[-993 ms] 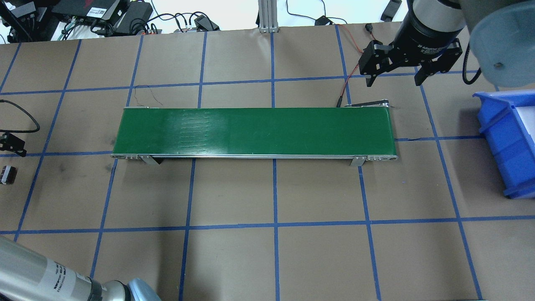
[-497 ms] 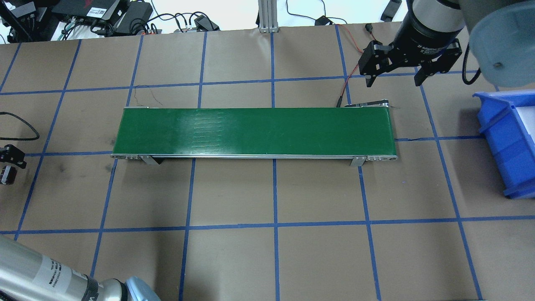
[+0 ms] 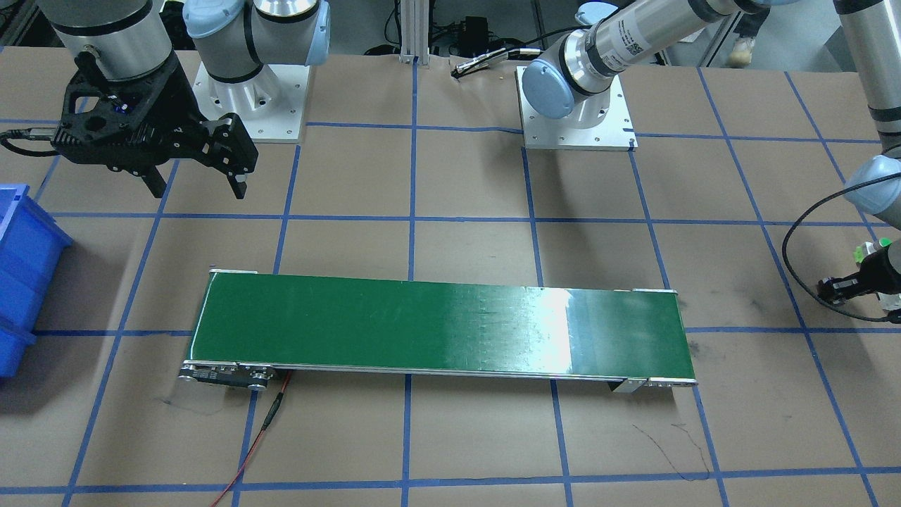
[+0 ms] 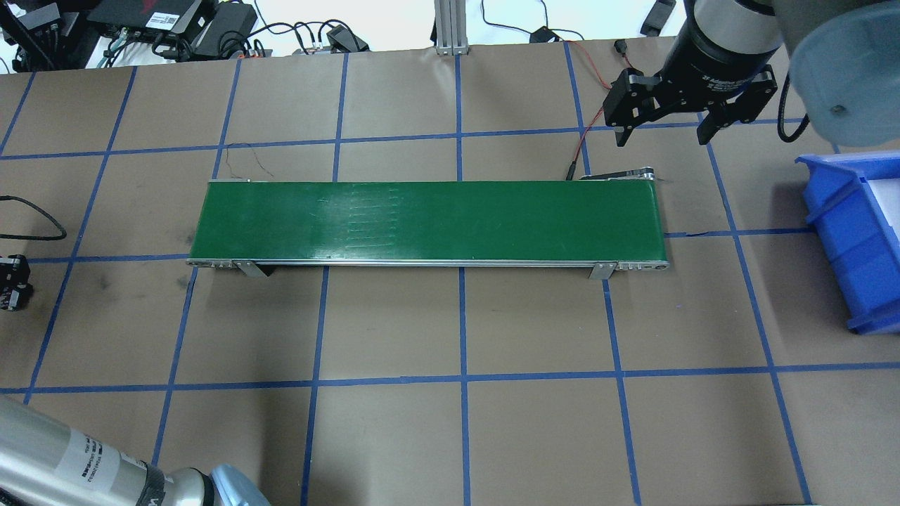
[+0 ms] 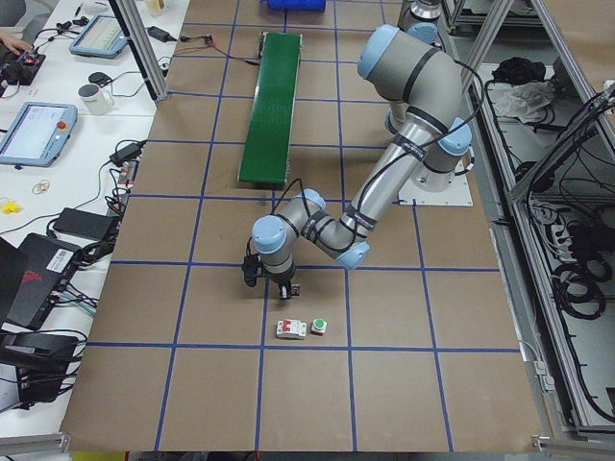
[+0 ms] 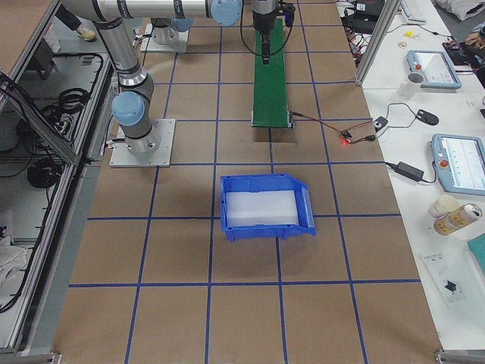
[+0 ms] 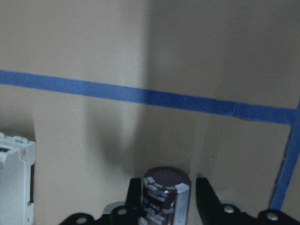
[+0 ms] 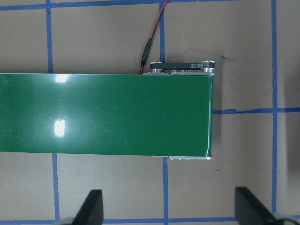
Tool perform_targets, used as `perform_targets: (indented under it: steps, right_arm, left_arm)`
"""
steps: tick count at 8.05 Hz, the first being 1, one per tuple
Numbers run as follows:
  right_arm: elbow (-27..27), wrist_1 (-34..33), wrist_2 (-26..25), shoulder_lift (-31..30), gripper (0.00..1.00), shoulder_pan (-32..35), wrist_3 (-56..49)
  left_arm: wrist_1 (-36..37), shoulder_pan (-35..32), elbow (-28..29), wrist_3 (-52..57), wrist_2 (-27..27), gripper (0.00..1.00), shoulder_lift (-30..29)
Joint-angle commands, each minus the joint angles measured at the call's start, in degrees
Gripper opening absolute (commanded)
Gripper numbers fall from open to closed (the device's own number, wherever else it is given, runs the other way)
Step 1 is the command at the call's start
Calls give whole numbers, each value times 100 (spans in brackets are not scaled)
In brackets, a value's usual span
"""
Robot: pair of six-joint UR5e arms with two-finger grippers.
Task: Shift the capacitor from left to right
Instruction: 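Grasp the black capacitor with the left gripper and lift it, then carry the capacitor over the conveyor end and lower it onto the belt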
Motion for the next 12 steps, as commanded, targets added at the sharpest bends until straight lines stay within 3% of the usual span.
perform_targets:
  steps: [1, 3, 6, 7, 10, 12]
  right_arm:
    - [0, 0, 0, -6, 100, 0, 0]
    - [0, 0, 0, -6, 100, 0, 9]
    - [0, 0, 0, -6, 100, 0, 0]
    - [0, 0, 0, -6, 100, 0, 0]
    - [0, 0, 9, -6, 100, 0, 0]
    - [0, 0, 9, -6, 100, 0, 0]
  left_arm:
    - [-663, 4, 7, 73, -16, 0, 404]
    - [-799, -241, 42, 257, -356, 0, 905]
    - [-755, -1687, 60, 154, -884, 0, 1714]
    - [-711, -2180, 60, -169, -1356, 0, 1707]
    - [-719, -3544, 24, -1445, -1475, 0, 1629]
    - [-737, -3609, -80, -1474, -1431, 0, 1165]
